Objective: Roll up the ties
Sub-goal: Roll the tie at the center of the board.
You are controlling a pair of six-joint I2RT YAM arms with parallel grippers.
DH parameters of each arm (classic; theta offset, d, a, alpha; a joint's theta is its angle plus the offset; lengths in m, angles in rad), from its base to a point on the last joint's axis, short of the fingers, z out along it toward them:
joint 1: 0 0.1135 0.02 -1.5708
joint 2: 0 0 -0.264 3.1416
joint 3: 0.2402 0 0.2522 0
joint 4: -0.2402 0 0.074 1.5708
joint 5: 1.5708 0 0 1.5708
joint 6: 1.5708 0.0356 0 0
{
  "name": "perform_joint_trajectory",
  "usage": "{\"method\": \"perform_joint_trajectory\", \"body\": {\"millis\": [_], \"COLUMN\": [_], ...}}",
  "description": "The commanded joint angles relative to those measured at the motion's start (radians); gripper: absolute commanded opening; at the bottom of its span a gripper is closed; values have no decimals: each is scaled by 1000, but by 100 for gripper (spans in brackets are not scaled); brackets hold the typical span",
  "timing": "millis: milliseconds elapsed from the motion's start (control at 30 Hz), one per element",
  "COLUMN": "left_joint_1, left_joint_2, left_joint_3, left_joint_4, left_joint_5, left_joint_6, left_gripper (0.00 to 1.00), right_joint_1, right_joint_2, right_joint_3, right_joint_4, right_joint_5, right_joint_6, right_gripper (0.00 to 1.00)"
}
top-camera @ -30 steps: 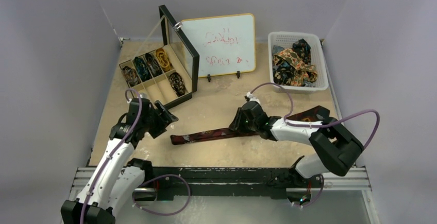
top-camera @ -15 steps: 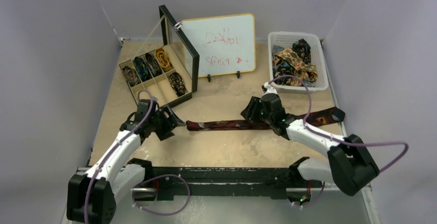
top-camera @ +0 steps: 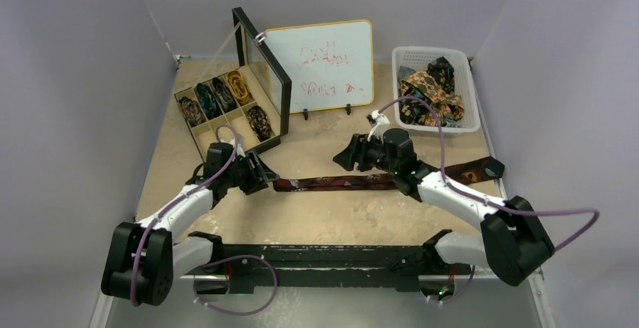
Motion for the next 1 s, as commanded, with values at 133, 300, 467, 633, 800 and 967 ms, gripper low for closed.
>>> {"method": "perform_joint_trajectory", "body": {"millis": [133, 300, 467, 633, 800, 967], "left_joint_1": [7, 5, 5, 5, 5, 5], "left_joint_2": [86, 137, 116, 86, 123, 105], "left_joint_3": [-7, -45, -46, -31, -9, 0], "left_joint_4": [168, 255, 212, 113, 50, -5], "left_joint_5": [40, 82, 38, -74, -74, -102], "left_joint_6": [88, 102, 133, 120, 130, 151], "left_gripper": [37, 30, 20, 6, 0, 0], "right_joint_1": [81, 111, 144, 184, 211, 286], "right_joint_2": [173, 257, 341, 426, 454, 467], "right_joint_3": [99, 128, 173, 235, 286, 348], "right_joint_4": [42, 34, 12, -34, -63, -95], "right_joint_5": [-135, -161, -189, -166, -118, 7], "right_joint_6": [-34, -31, -37, -45, -59, -143], "right_gripper": [59, 56, 55, 53, 51, 50]}}
